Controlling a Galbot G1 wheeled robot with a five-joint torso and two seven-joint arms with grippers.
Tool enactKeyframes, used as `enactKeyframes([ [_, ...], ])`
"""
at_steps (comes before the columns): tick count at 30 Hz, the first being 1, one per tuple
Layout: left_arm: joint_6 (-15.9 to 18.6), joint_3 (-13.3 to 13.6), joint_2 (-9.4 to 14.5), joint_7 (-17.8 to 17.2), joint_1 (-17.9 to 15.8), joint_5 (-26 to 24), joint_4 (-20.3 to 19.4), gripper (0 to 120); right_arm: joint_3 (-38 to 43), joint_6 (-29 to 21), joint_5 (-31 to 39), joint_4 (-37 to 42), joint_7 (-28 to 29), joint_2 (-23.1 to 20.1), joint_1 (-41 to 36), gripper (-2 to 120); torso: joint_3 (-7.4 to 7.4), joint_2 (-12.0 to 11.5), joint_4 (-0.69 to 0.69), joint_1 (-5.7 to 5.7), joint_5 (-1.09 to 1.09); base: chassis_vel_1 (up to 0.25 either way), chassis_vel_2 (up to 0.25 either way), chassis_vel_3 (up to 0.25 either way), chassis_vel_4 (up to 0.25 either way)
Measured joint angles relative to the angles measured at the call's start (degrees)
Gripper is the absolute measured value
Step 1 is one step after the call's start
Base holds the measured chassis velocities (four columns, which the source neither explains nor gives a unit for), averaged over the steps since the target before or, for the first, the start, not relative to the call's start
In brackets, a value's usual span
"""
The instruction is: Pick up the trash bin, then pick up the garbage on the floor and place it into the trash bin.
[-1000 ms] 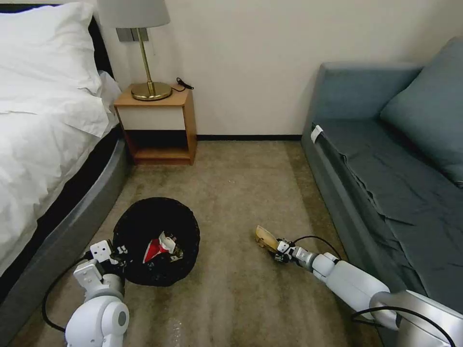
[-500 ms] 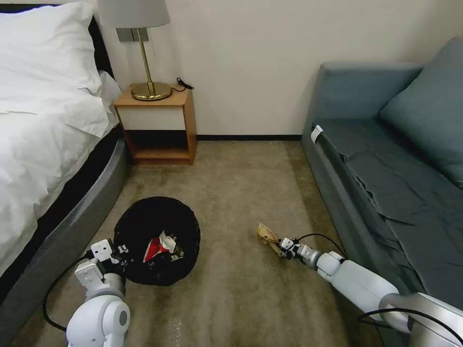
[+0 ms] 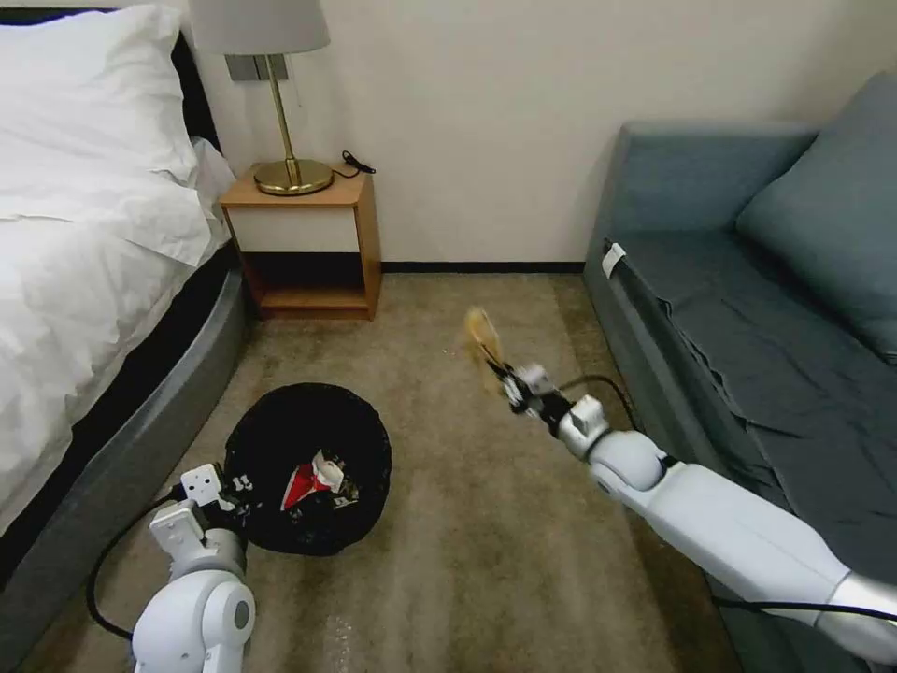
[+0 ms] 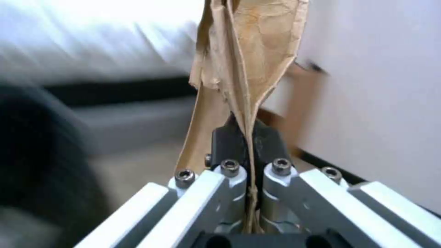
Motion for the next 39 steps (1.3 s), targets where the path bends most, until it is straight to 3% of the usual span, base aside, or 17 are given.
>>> enactKeyframes([
  [2, 0.2, 0.5, -0.3, -0.1, -0.2, 0.0, 0.3, 3, -6.2, -1.5, 5.6, 7.5, 4.5, 2.2, 1.9, 0, 0.0, 0.0, 0.03, -0.01, -0.01, 0.0, 0.0, 0.0, 0.0],
  [4, 0.3, 0.5, -0.4, -0.1, -0.2, 0.0, 0.3, 3, -8.1, -1.8, 6.8, 8.7, 5.8, 2.9, 2.4, 0, 0.0, 0.0, 0.02, 0.0, 0.0, 0.0, 0.0, 0.0, 0.0],
  [6, 0.5, 1.1, -0.7, -0.1, -0.4, 0.0, 0.4, 3, -14.6, -2.6, 9.5, 10.6, 10.6, 6.0, 4.1, 0, 0.0, 0.0, 0.02, 0.0, -0.01, 0.0, 0.0, 0.0, 0.0],
  [12, 0.6, 1.5, -1.2, -0.1, -0.5, 0.1, 0.4, 3, -22.1, -3.4, 9.0, 7.7, 13.2, 11.0, 4.7, 0, 0.0, 0.0, 0.02, 0.0, 0.0, 0.0, 0.0, 0.0, 0.0],
  [16, 0.6, 1.6, -1.4, -0.1, -0.6, 0.1, 0.5, 3, -23.6, -4.0, 8.5, 6.6, 14.4, 12.1, 4.5, 0, 0.0, 0.0, 0.02, -0.01, 0.01, 0.0, 0.0, 0.0, 0.0],
  [18, 0.6, 2.3, -1.6, -0.1, -0.6, 0.1, 0.2, 3, -25.9, -6.8, 6.2, 4.6, 17.9, 12.1, 4.8, 1, 0.01, 0.0, 0.01, 0.0, 0.01, 0.0, 0.0, 0.0, 0.0],
  [27, 0.6, 3.6, -2.1, -0.1, -0.4, 0.5, -0.3, 3, -24.8, -8.2, 5.1, 5.0, 18.6, 10.4, 4.3, 36, 0.01, 0.0, 0.01, 0.0, 0.02, 0.0, 0.0, 0.0, 0.0],
  [31, 0.6, 3.7, -2.2, -0.1, -0.4, 0.5, -0.3, 3, -24.5, -8.2, 5.1, 5.2, 18.7, 10.2, 4.3, 41, 0.01, 0.0, 0.01, -0.01, 0.02, 0.0, 0.0, 0.0, 0.0],
  [33, 0.6, 3.8, -2.2, -0.1, -0.5, 0.5, -0.2, 3, -23.2, -8.3, 5.0, 6.2, 18.7, 9.4, 4.3, 58, 0.0, 0.0, 0.01, 0.0, 0.02, 0.0, 0.0, 0.0, 0.0],
  [39, 0.9, 3.9, -2.0, -0.2, -1.0, 0.5, -0.2, 3, -22.7, -9.1, 5.0, 7.5, 18.7, 8.1, 4.2, 78, 0.01, 0.0, 0.0, -0.01, 0.01, 0.0, 0.0, 0.0, 0.0],
])
